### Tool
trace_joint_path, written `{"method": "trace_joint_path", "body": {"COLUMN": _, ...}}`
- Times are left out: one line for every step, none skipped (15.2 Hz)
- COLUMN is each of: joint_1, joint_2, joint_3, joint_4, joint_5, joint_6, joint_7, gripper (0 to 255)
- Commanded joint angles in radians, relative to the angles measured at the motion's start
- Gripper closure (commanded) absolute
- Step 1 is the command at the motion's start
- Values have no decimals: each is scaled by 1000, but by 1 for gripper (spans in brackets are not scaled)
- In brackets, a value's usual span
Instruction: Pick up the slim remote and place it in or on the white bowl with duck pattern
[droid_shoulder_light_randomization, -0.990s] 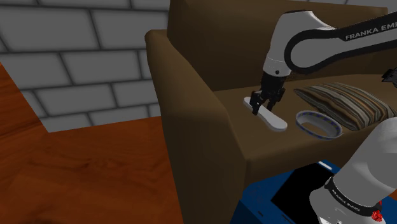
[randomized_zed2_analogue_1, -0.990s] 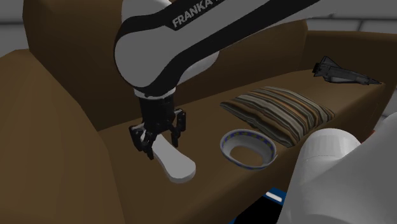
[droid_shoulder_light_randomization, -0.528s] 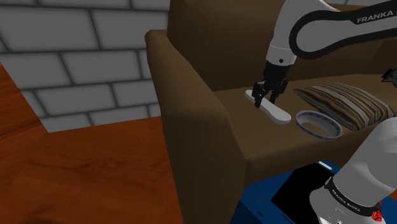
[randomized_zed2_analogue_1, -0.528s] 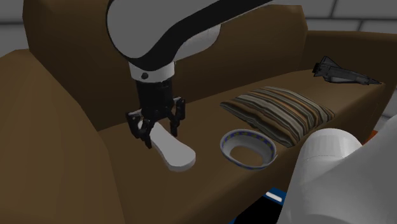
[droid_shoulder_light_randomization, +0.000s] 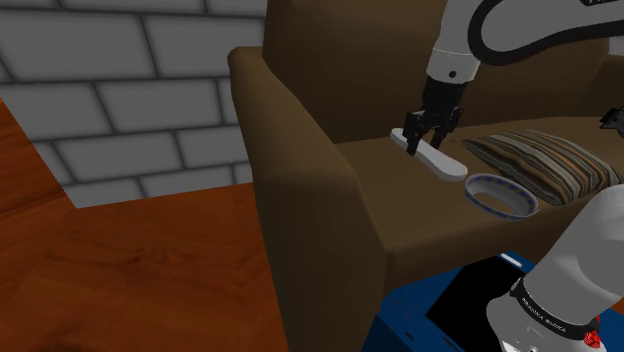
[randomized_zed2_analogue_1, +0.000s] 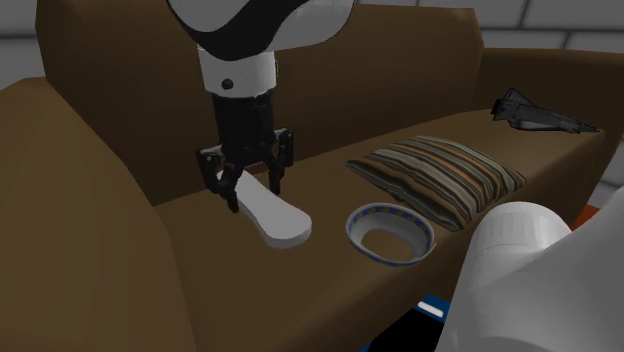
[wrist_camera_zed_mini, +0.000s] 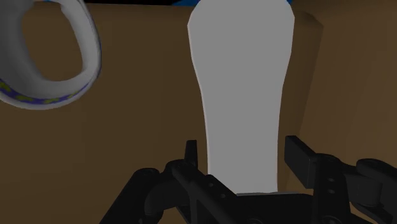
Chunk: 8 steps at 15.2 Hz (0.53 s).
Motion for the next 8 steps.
{"method": "trace_joint_path", "body": {"joint_1": -13, "joint_2": -50, "joint_3": -27, "joint_4": -31, "joint_5": -15, "joint_6": -19, "joint_7": -31, "gripper": 255}}
{"method": "trace_joint_path", "body": {"joint_1": -21, "joint_2": -79, "joint_3": -45, "joint_4": -49, "joint_5": -27, "joint_6": -31, "joint_7": -51, "gripper": 255}}
{"method": "trace_joint_path", "body": {"joint_1": -30, "joint_2": -109, "joint_3": -63, "joint_4": -65, "joint_5": -38, "joint_6": -43, "joint_7": -70, "gripper": 255}}
{"method": "trace_joint_path", "body": {"joint_1": -41, "joint_2": -137, "joint_3": -81, "joint_4": -81, "joint_5": -51, "joint_6": -56, "joint_7": -91, "gripper": 255}}
{"method": "trace_joint_path", "body": {"joint_1": -51, "joint_2": -165, "joint_3": -99, "joint_4": -96, "joint_5": -65, "joint_6": -69, "joint_7": -111, "gripper": 255}}
{"method": "trace_joint_path", "body": {"joint_1": -62, "joint_2": -192, "joint_3": -118, "joint_4": -109, "joint_5": -80, "joint_6": -82, "joint_7": -131, "gripper": 255}}
{"method": "trace_joint_path", "body": {"joint_1": -74, "joint_2": -218, "joint_3": -138, "joint_4": -121, "joint_5": -96, "joint_6": -96, "joint_7": -153, "gripper": 255}}
{"method": "trace_joint_path", "body": {"joint_1": -87, "joint_2": -244, "joint_3": -157, "joint_4": -132, "joint_5": -112, "joint_6": -109, "joint_7": -174, "gripper": 255}}
